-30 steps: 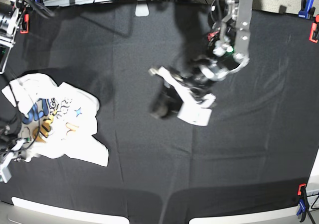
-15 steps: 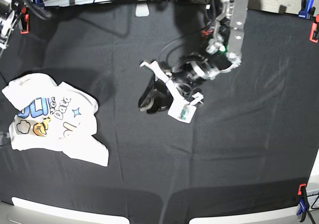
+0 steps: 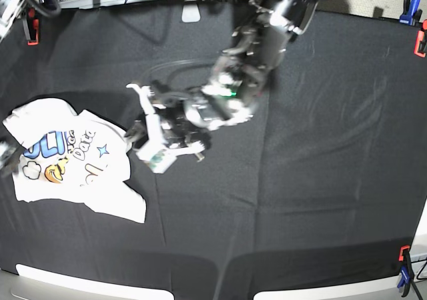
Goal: Layout the t-shirt on the table in an organized manner, then fold the t-shirt properly
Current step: 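Lift the t-shirt with both grippers and lay it spread on the table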
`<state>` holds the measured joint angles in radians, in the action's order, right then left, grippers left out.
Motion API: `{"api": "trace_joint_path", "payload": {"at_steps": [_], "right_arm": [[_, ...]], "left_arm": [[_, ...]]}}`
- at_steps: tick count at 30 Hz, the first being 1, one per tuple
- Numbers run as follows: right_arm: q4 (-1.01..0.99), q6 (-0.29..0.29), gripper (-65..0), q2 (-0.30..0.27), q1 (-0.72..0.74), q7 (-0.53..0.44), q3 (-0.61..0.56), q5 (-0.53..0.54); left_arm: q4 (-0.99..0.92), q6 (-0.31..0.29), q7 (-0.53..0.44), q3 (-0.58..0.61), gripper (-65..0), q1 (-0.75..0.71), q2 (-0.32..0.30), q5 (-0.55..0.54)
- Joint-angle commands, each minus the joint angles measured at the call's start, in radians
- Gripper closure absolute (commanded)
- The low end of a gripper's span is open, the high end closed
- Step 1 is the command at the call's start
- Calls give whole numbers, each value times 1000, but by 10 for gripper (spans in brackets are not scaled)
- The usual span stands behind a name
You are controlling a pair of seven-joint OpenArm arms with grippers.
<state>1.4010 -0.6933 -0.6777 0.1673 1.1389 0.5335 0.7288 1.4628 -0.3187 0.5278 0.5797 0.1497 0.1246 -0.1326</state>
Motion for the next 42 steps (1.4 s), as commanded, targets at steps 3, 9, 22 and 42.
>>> {"api": "trace_joint_path", "payload": {"at_steps": [3,9,22,42], "right_arm": [[16,-5,-223,22,-42,-16,-16,15],[16,-5,-223,146,-109,-40,-54,8],[232,-5,-223,309,-65,-110,-60,12],[187,278,-223,546,21,-180,-320,-620]], "left_arm": [[0,71,-26,72,-132,55,24,36],[-132,189,-52,123,-154,102,24,87],[-204,188,-164,114,-164,135,18,115],[167,188,-137,-173,-164,-137,-286,114]]}}
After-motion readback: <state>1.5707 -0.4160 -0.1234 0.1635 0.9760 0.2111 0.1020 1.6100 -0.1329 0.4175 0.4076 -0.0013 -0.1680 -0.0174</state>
